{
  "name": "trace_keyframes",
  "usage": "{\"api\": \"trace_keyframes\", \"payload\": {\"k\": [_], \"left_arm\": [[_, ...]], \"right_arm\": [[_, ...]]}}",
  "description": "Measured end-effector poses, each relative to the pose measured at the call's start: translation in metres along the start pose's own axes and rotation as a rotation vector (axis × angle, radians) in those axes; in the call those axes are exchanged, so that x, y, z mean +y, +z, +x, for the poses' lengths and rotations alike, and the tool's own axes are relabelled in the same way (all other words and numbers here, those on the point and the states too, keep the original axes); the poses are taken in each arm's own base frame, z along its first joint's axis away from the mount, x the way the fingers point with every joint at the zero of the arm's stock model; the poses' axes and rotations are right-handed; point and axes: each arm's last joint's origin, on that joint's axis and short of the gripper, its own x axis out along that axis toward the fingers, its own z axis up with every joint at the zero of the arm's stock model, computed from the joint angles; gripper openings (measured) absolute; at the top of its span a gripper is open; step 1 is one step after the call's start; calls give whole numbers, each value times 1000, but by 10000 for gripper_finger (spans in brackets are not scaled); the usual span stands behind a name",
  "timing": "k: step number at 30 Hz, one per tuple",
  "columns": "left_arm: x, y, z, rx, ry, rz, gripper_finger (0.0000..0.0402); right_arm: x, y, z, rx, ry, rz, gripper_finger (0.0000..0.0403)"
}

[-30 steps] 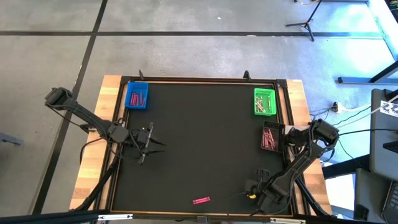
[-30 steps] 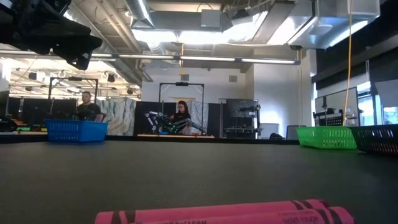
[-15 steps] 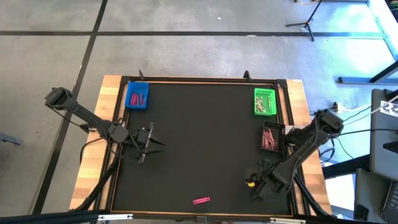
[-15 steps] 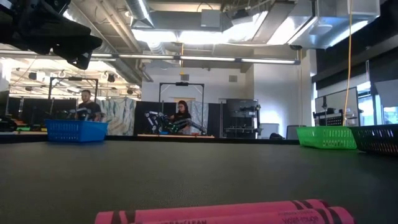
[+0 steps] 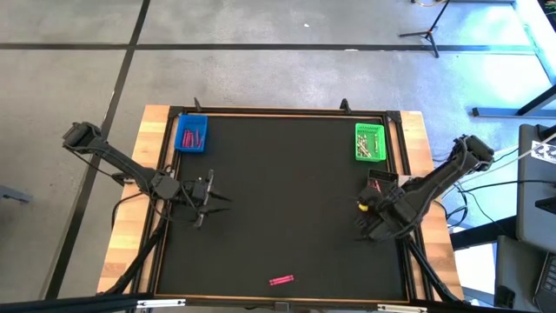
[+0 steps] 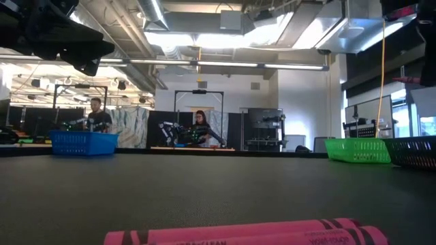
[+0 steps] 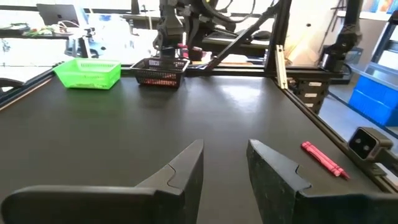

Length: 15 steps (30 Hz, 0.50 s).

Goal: Sort crayons
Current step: Put the pink crayon into the black bin

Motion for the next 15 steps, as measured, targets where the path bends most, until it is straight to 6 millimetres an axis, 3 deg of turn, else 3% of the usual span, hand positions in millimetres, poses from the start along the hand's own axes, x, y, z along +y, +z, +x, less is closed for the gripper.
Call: {"api": "trace_keyframes", "payload": {"k": [7,15], "left_arm": [[0,0,0,-1,11,0,115],[0,0,0,-1,9,0,115]], "right_arm": [[-15,4,6,-33,-141,77,22],[-32,1,47,9,-290,270,24]]}}
